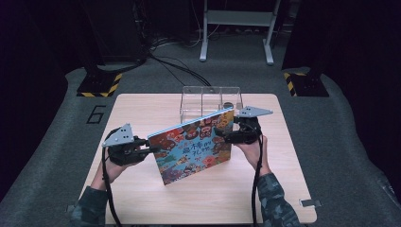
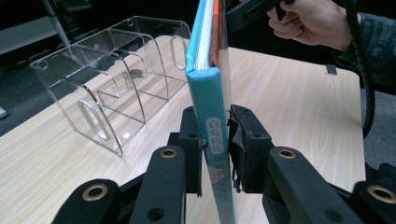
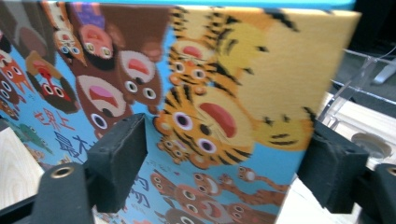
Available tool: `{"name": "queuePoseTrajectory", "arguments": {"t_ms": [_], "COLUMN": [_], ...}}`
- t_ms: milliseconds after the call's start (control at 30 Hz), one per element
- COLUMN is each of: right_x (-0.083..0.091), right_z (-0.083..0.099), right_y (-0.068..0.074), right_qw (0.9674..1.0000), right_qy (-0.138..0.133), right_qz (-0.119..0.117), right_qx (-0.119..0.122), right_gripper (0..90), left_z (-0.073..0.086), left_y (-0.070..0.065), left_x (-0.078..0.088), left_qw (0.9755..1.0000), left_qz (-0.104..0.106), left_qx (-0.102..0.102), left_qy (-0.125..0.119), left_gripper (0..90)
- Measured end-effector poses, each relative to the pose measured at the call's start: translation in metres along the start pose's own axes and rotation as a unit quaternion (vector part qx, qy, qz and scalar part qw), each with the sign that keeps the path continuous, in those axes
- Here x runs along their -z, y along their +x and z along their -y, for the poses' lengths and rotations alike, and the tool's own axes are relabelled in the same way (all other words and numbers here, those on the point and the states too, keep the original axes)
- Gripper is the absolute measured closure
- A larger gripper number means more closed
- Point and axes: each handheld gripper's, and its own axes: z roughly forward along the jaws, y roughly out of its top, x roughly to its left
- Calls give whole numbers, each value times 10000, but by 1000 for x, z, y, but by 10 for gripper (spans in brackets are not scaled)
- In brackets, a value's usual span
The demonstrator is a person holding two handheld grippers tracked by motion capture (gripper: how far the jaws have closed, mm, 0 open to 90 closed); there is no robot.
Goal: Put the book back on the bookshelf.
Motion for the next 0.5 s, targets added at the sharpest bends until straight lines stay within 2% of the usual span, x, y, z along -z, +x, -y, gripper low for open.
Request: {"name": "queuePoseTrajectory", "arguments": {"t_ms": [67,200,233,300,333,500], "right_x": [0,1,1,1,2,4], "right_z": [1,2,2,3,3,4], "right_y": [0,-1,-1,0,0,0], "right_qw": [10000,10000,10000,9999,9999,9999], "right_qy": [-14,-66,-64,-84,-93,-74], "right_qz": [13,-13,-13,-36,-37,-48], "right_qx": [-4,-73,-53,-111,-131,-98], "right_gripper": [209,211,211,211,213,218], "left_z": [-3,-9,-11,-15,-20,-34], "left_y": [0,-2,-1,-1,0,-1], "left_x": [0,-5,-7,-10,-14,-20], "left_qw": [9999,9998,9999,9999,9998,9996], "left_qz": [-87,-66,15,55,160,236], "left_qx": [-70,-59,1,-30,64,110], "left_qy": [103,158,119,122,80,109], "left_gripper": [738,665,665,651,631,607]}}
